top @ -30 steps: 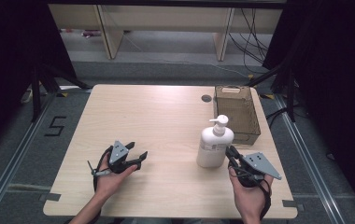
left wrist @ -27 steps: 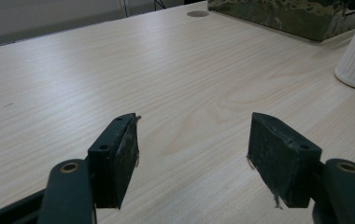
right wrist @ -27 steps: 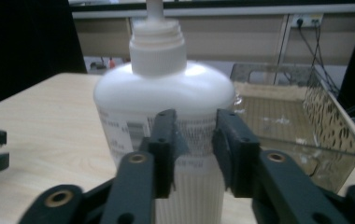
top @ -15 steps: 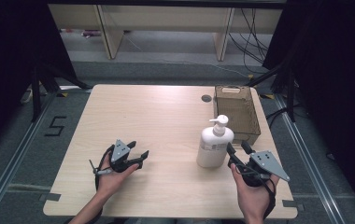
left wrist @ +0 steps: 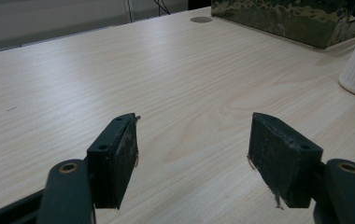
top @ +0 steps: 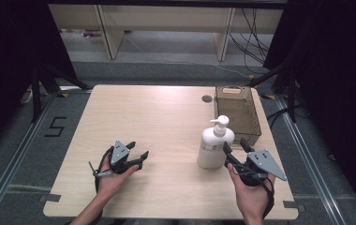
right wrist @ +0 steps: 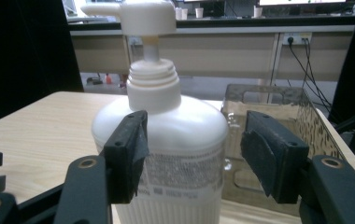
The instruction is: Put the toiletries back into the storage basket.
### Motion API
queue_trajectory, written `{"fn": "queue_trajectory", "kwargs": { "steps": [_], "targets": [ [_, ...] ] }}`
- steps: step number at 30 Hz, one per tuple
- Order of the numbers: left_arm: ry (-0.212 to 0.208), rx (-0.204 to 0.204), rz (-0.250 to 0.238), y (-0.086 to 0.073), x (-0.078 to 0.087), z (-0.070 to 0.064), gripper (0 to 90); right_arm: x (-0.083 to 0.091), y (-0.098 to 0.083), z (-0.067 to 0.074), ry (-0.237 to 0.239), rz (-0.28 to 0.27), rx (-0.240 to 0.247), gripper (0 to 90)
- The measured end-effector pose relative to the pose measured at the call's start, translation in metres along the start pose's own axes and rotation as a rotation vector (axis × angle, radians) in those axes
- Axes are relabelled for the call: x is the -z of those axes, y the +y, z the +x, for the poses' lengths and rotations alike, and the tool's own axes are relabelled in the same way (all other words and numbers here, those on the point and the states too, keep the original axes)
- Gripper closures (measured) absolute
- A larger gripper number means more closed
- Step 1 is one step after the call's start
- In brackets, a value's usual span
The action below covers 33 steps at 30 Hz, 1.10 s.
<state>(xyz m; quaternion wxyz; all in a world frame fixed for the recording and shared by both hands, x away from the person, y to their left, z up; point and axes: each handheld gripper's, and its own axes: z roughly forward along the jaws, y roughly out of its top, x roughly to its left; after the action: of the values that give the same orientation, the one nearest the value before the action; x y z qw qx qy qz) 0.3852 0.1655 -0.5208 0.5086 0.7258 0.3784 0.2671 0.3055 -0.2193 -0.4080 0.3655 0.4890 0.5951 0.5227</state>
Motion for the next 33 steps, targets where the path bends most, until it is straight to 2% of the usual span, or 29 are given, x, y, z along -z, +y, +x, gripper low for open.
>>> {"fn": "queue_trajectory", "kwargs": {
  "steps": [2,3,4,5,7,8,11,12,15,16,18,19,20,22,26,29,30,32,33],
  "targets": [
    [0.000,-0.002,0.000,0.000,0.000,0.000,32.1,0.001,0.002,0.000,-0.003,0.008,0.011,42.2],
    [-0.004,-0.005,-0.001,0.000,0.000,0.000,32.1,-0.001,0.003,0.000,0.008,-0.018,0.022,42.8],
    [-0.005,-0.005,-0.006,0.000,-0.001,0.000,32.1,-0.001,0.004,0.003,0.013,-0.005,-0.001,43.3],
    [-0.005,-0.008,-0.007,0.000,-0.001,-0.001,32.0,-0.002,0.006,0.003,0.015,-0.018,0.024,43.7],
    [0.002,-0.011,-0.003,0.000,0.000,-0.001,32.0,-0.003,0.010,0.006,0.016,-0.015,0.023,44.7],
    [0.002,-0.009,-0.006,0.000,0.000,-0.001,32.1,-0.004,0.012,0.007,0.018,-0.012,0.041,45.0],
    [0.000,-0.009,-0.011,0.000,0.001,-0.001,32.0,-0.008,0.019,0.014,0.016,-0.028,0.039,46.2],
    [0.000,-0.009,-0.012,-0.001,0.001,-0.001,32.1,-0.012,0.024,0.016,0.006,-0.034,0.067,46.9],
    [0.001,-0.009,-0.012,-0.001,0.002,-0.001,32.0,-0.016,0.028,0.021,0.018,-0.028,0.054,47.8],
    [0.002,-0.007,-0.014,-0.001,0.002,-0.001,32.1,-0.018,0.031,0.024,0.007,-0.023,0.051,48.2],
    [0.002,-0.009,-0.010,-0.001,0.001,-0.001,32.1,-0.020,0.033,0.024,0.005,-0.031,0.051,48.4],
    [0.000,-0.009,-0.009,0.000,0.001,-0.001,32.1,-0.022,0.034,0.023,0.001,-0.026,0.066,48.6],
    [0.000,-0.009,-0.008,0.000,0.001,-0.001,32.1,-0.024,0.036,0.025,0.004,-0.015,0.048,48.8],
    [0.001,-0.009,-0.007,0.000,0.001,-0.001,32.1,-0.027,0.038,0.024,-0.002,-0.020,0.065,49.2],
    [0.001,-0.008,-0.007,0.000,0.001,-0.001,32.1,-0.033,0.040,0.025,-0.003,-0.015,0.044,50.6],
    [0.000,-0.009,-0.005,0.000,0.001,-0.001,32.1,-0.036,0.042,0.024,-0.013,-0.007,0.066,51.9],
    [-0.001,-0.009,-0.004,0.000,0.000,-0.001,32.0,-0.037,0.042,0.025,-0.015,-0.002,0.050,52.8],
    [-0.002,-0.006,-0.004,0.000,0.000,0.000,32.1,-0.039,0.042,0.025,-0.009,-0.008,0.050,54.3],
    [-0.003,-0.004,-0.002,0.000,0.001,0.000,32.1,-0.039,0.042,0.027,-0.011,0.003,0.021,55.3]
  ]
}}
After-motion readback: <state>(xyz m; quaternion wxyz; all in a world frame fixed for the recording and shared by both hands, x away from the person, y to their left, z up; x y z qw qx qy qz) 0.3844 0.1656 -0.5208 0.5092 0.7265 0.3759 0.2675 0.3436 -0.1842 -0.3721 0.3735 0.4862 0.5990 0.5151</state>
